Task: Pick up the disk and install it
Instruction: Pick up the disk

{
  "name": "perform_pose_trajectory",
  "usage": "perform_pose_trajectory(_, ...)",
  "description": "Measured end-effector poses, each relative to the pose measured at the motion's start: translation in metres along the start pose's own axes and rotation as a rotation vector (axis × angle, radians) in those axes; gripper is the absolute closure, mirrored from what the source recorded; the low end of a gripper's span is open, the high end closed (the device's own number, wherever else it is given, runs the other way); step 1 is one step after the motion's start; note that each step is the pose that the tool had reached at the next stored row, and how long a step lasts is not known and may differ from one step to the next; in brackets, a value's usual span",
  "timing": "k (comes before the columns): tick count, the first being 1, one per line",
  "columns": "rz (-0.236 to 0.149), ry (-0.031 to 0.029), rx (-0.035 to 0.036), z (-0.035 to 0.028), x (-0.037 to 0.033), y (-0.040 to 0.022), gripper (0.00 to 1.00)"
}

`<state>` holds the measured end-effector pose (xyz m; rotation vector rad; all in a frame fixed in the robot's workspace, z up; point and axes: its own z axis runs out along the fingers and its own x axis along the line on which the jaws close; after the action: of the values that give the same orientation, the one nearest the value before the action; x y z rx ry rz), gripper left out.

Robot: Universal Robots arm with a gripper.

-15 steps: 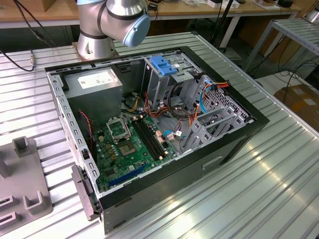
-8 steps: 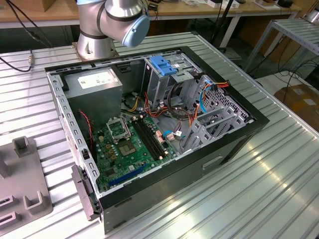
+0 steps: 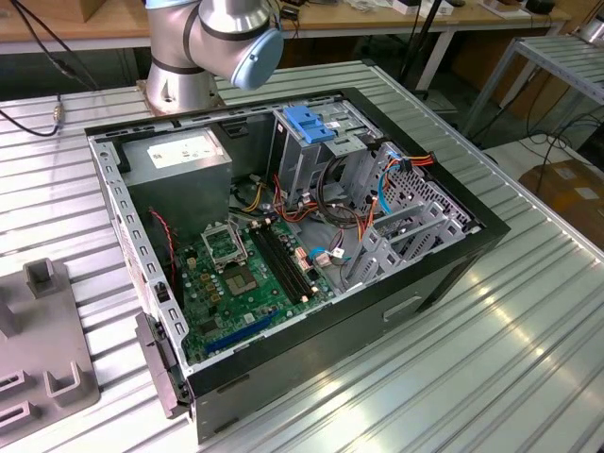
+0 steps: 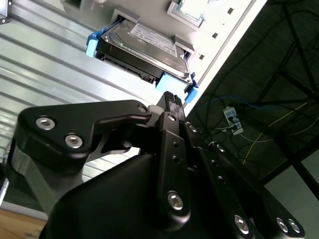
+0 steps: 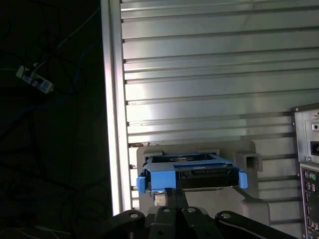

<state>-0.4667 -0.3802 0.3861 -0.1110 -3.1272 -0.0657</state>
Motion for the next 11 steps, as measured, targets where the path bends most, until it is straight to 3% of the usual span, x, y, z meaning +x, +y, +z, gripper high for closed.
perform_pose_trajectory(8, -0.004, 0.0001, 0.0000, 0.0000, 0.0003, 0.0000, 0.90)
perform_pose_trajectory(11, -0.072, 0.0029, 0.0009, 0.0001, 0.0003, 0.0000, 0.90)
